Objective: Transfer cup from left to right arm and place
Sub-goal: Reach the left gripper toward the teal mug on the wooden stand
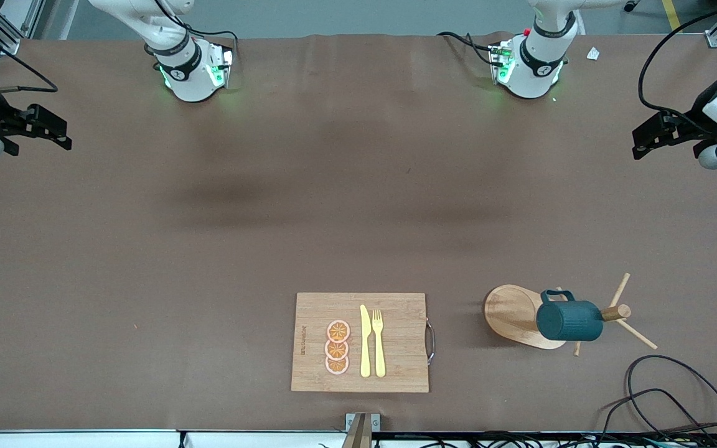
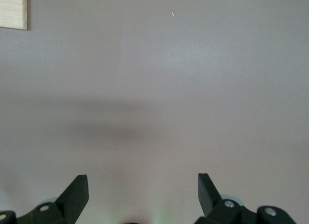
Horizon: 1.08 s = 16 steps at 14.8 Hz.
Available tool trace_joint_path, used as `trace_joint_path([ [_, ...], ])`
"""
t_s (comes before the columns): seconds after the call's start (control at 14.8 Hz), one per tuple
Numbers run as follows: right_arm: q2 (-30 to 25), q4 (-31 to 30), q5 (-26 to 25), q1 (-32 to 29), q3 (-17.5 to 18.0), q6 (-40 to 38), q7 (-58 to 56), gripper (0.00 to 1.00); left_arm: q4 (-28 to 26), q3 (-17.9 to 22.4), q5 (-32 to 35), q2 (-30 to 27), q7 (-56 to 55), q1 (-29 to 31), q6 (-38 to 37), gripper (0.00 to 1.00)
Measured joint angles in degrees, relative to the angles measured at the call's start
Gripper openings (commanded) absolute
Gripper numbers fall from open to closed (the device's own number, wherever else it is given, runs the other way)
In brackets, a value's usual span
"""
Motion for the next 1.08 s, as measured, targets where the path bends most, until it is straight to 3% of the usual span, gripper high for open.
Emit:
trace_joint_path([
  [0.41,0.57,1.83,0.0,-0.19,-0.33,-1.57,-0.36,1.0,0.68,-0.03,-0.06,0.77,0.01,-0.02,0.27,1.0],
  [0.68,0.75,3.51,-0.01,-0.25,-0.42,-5.5,-0.6,1.0,5.93,-0.07,-1.37,7.22,-1.05,-0.1,3.69,1.0],
  [0.88,0.76,4.01,-0.02,-0.25,-0.45,-6.21,-0.66,1.0,7.46,0.02,-5.2,12.07,-5.25,1.47,10.87,1.0],
  [1.08,0.79,4.33,-0.02,-0.25,-0.45,-6.44,-1.03,1.0,8.24,0.07,-6.7,14.1,-13.51,2.49,12.26,1.0],
])
